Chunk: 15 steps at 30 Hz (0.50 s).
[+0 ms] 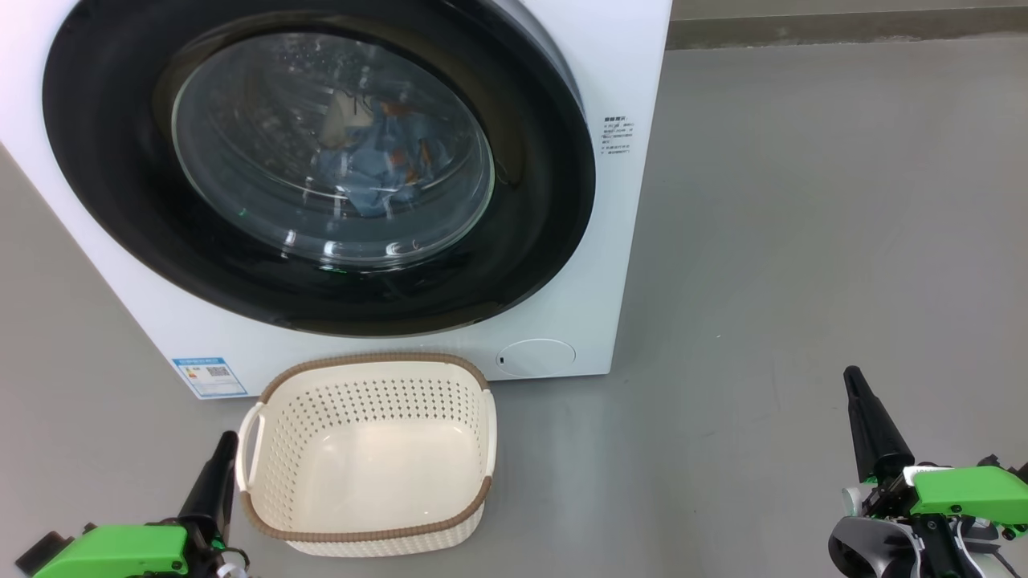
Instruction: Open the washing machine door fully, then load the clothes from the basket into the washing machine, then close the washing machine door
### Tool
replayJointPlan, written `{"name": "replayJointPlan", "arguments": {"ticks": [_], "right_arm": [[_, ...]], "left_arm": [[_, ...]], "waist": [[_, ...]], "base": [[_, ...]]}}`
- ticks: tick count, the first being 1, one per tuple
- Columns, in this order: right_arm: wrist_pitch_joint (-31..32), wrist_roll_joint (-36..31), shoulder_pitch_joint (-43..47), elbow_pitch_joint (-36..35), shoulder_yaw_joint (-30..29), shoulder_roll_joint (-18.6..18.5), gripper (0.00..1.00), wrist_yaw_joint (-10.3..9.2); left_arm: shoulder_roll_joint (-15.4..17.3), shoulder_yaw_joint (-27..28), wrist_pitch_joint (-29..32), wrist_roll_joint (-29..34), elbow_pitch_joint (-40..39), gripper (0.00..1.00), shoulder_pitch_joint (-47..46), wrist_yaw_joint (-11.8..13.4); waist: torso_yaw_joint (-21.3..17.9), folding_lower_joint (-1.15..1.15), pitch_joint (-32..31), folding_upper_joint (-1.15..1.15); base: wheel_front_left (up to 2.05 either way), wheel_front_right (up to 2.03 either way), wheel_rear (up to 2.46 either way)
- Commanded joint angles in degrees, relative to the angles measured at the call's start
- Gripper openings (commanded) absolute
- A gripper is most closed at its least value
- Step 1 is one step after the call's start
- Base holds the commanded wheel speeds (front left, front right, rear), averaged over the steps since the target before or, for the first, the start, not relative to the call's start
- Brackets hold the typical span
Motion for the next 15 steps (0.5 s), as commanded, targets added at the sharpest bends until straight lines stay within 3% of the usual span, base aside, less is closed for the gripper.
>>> {"name": "replayJointPlan", "arguments": {"ticks": [1, 15], "right_arm": [[-0.6, 0.6, -0.3, -1.8, 1.3, -1.4, 0.00, 0.09], [-1.8, 1.8, -0.5, -2.4, 2.7, -2.5, 0.00, 0.09]], "left_arm": [[0.8, 2.0, 0.3, -0.4, -1.7, 0.00, -2.3, 0.1], [0.8, 1.9, 0.3, -0.4, -1.7, 0.00, -2.3, 0.1]], "waist": [[0.0, 0.00, 0.0, 0.00], [0.0, 0.00, 0.0, 0.00]], "base": [[0.00, 0.00, 0.00], [0.00, 0.00, 0.00]]}}
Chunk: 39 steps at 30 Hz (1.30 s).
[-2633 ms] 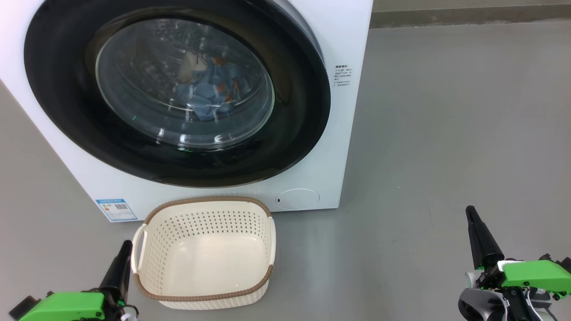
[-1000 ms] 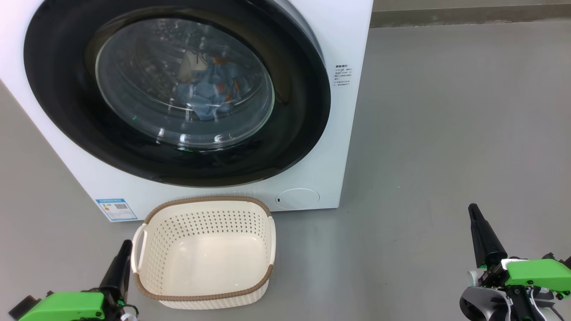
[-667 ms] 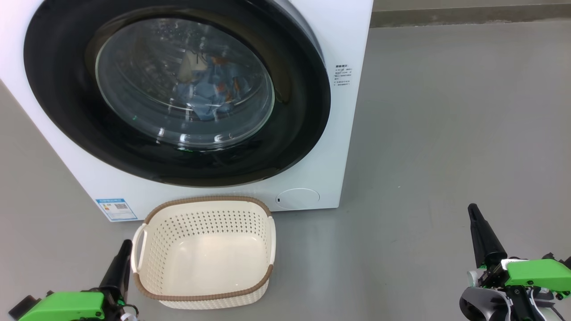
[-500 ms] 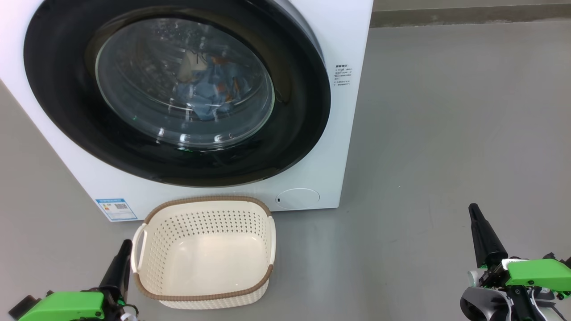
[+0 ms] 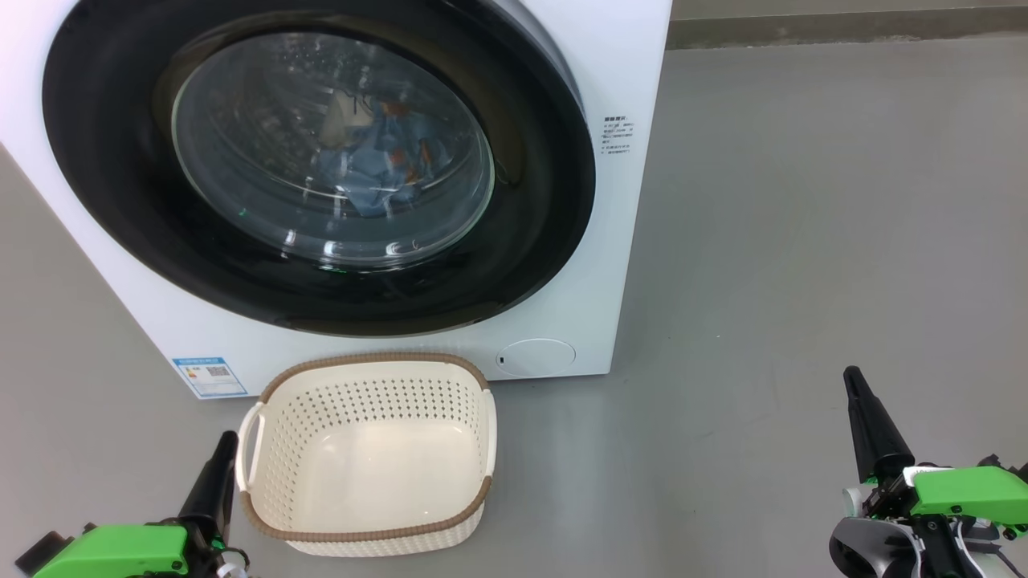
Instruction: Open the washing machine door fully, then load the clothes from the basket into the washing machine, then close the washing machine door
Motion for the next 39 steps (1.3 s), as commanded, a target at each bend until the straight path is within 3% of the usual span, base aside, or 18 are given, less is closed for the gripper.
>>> {"name": "replayJointPlan", "arguments": {"ticks": [1, 39], "right_arm": [[-0.5, 1.0, -0.5, -1.7, 1.1, -1.3, 0.00, 0.09], [-2.1, 2.8, -0.8, -2.7, 3.0, -3.0, 0.00, 0.09]], "left_arm": [[0.8, 1.9, 0.3, -0.4, -1.7, 0.00, -2.3, 0.1], [0.8, 1.9, 0.3, -0.5, -1.8, 0.00, -2.3, 0.1]], "waist": [[0.0, 0.00, 0.0, 0.00], [0.0, 0.00, 0.0, 0.00]], "base": [[0.00, 0.00, 0.00], [0.00, 0.00, 0.00]]}}
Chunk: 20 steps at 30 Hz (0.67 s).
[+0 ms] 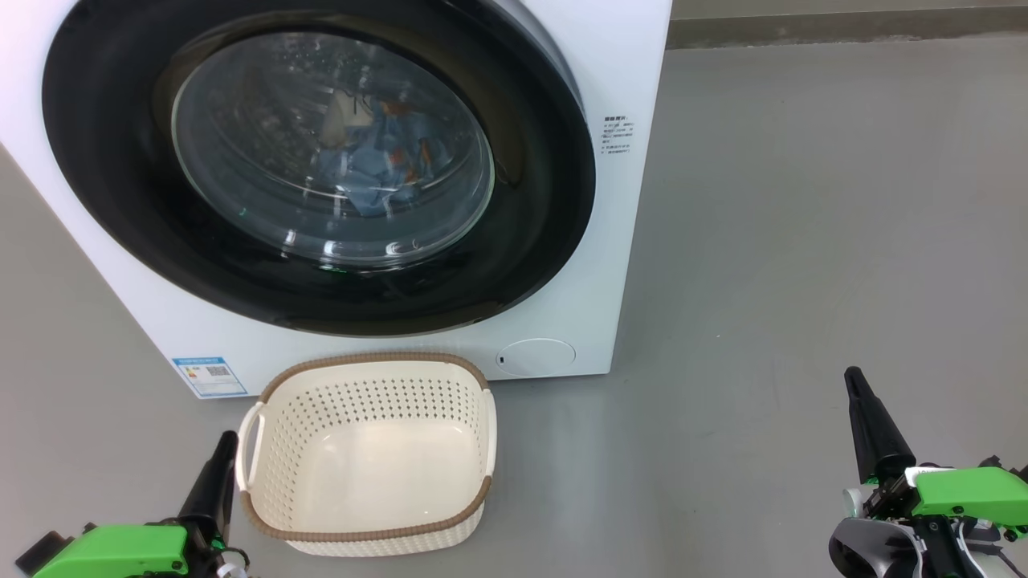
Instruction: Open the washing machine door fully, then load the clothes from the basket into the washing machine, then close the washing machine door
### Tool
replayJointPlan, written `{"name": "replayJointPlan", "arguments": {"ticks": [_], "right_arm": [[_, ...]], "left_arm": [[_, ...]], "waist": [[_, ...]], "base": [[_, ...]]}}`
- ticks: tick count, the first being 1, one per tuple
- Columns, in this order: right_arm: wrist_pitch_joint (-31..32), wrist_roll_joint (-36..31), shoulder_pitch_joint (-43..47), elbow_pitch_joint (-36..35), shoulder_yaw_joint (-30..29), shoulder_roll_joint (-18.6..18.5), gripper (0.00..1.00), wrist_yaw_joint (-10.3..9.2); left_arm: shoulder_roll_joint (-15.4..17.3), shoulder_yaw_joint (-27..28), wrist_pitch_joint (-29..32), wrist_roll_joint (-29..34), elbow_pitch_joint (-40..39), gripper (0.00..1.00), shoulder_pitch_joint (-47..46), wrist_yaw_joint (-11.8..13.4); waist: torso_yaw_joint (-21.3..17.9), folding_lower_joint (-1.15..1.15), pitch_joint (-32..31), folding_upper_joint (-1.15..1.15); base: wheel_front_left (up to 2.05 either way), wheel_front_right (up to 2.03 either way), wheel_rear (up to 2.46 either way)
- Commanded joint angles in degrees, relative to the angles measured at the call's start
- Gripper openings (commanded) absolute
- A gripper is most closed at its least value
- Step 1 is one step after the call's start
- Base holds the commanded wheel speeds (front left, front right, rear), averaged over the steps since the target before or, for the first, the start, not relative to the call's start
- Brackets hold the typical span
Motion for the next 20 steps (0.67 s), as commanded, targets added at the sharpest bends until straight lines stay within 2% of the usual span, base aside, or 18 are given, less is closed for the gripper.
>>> {"name": "replayJointPlan", "arguments": {"ticks": [1, 20], "right_arm": [[-0.3, 0.4, -0.8, -1.7, 1.0, -1.4, 0.00, 0.09], [-0.6, 0.7, -0.8, -1.8, 1.4, -1.7, 0.00, 0.09]], "left_arm": [[0.8, 1.9, 0.3, -0.5, -1.7, 0.00, -2.3, 0.1], [0.8, 1.9, 0.3, -0.5, -1.8, 0.00, -2.3, 0.1]], "waist": [[0.0, 0.00, 0.0, 0.00], [0.0, 0.00, 0.0, 0.00]], "base": [[0.00, 0.00, 0.00], [0.00, 0.00, 0.00]]}}
